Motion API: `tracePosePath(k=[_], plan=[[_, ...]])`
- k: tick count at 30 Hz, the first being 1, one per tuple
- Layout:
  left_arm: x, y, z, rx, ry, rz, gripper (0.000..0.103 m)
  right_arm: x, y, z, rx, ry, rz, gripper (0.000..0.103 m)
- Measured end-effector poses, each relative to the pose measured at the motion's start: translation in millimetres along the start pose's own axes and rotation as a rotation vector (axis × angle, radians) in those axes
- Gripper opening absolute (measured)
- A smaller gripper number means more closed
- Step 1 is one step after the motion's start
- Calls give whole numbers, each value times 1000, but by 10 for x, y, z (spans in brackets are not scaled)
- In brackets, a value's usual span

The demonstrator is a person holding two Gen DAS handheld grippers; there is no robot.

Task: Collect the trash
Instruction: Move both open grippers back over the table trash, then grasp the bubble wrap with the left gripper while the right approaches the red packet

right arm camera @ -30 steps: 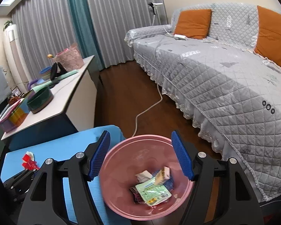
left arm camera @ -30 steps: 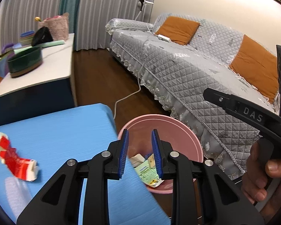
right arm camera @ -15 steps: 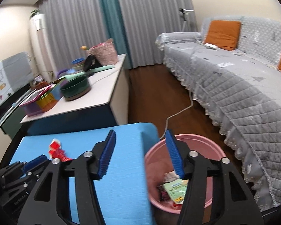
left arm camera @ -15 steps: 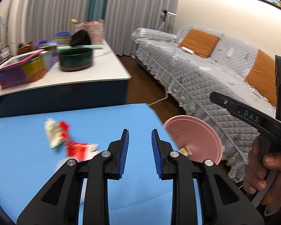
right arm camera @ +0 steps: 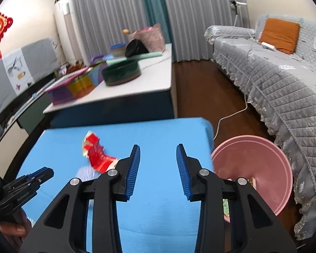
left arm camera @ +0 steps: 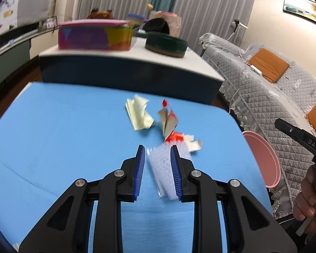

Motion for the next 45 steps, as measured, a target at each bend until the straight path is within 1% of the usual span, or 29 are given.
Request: tracePosePath(k=[2,4,6,7,9,12,14,15,17,18,21,23,26,29,32,34,35,36,37,39,40,45], plan=[[-7,-69,47,-13,3,3,27,-63,-67,40,-16,13,-5,36],[-30,-91,84,-20,11,9,39,-132,-147,78,-32,24,-12,36],[-15,-150,123,-38,26,25,44,-182,-212,105,-44,35,-19,36],[-3,-178,148,-48,31,34,48,-214,-245,116,-50,41,-24,36],[7,-244,200,-67,33,49,53,-268,-309,134,-62,50,-31,36],[75,-363,294,-111,24,72,54,-342,-425,161,-86,58,-55,39],[110,-422,339,-126,14,73,54,-414,-515,184,-105,62,-78,41],[122,-453,354,-133,7,71,54,-441,-554,187,-113,60,-91,45],[121,-475,364,-145,9,85,39,-504,-640,206,-131,52,-119,49],[113,-480,362,-149,8,85,25,-548,-699,217,-144,50,-133,52],[30,-436,305,-121,-1,44,16,-657,-868,261,-183,39,-168,55],[-78,-400,242,-99,18,19,15,-708,-1002,297,-213,30,-180,55],[-331,-354,156,-69,76,-36,14,-755,-1174,360,-252,12,-189,55],[-520,-323,87,-54,124,-55,14,-772,-1292,397,-280,4,-193,55],[-580,-310,64,-46,134,-62,14,-806,-1351,428,-295,2,-207,47],[-590,-323,66,-48,139,-62,14,-840,-1364,447,-302,10,-214,39],[-587,-334,69,-51,139,-62,14,-847,-1368,455,-304,14,-215,37],[-571,-343,68,-52,138,-61,14,-863,-1370,462,-304,22,-217,31],[-559,-349,65,-51,136,-60,14,-872,-1365,464,-302,29,-214,27],[-541,-353,53,-48,131,-59,14,-869,-1354,456,-296,40,-208,15],[-524,-351,47,-44,126,-60,14,-862,-1345,444,-292,42,-207,10],[-467,-335,32,-27,99,-66,14,-829,-1271,382,-256,53,-193,2]])
Point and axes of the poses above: each gripper's, at about its wrist camera, not at the fingertips, and y roughly against the way its jaws point, x to its right, z to its underside, the point moved 6 cm from there along -y, roughly the way its jaws point, and after that the axes turned 5 degrees about y, right-handed, at the moved point
